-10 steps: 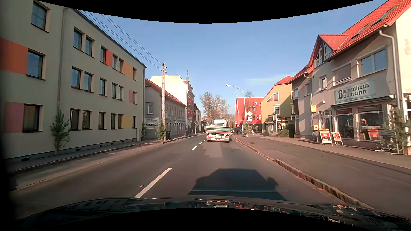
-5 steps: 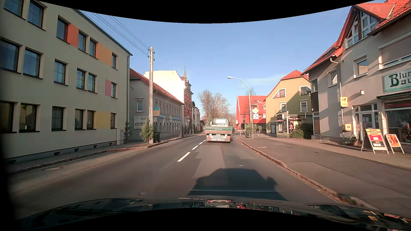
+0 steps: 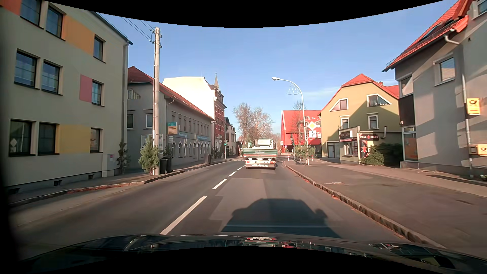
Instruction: Follow the waypoints while adhering to traffic rules and regulations
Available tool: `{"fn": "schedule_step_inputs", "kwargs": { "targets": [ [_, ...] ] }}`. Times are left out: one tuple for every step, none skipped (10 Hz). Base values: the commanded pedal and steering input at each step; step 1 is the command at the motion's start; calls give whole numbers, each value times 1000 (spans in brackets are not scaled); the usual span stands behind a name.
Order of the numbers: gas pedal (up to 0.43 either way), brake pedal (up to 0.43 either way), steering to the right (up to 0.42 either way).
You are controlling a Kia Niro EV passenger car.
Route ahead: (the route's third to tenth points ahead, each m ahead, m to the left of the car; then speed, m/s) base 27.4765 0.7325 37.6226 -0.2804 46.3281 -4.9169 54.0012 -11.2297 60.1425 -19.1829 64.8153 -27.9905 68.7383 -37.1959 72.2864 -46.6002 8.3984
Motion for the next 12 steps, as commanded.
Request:
{"fn": "schedule_step_inputs", "kwargs": {
  "targets": [
    [20, 0, 0],
    [28, 0, 0],
    [28, 0, 0],
    [39, 0, 1],
    [39, 0, 2],
    [39, 0, 2],
    [39, 0, 2],
    [39, 0, 2],
    [28, 0, 2],
    [28, 0, 2],
    [28, 0, 2],
    [28, 0, 2]
  ]
}}
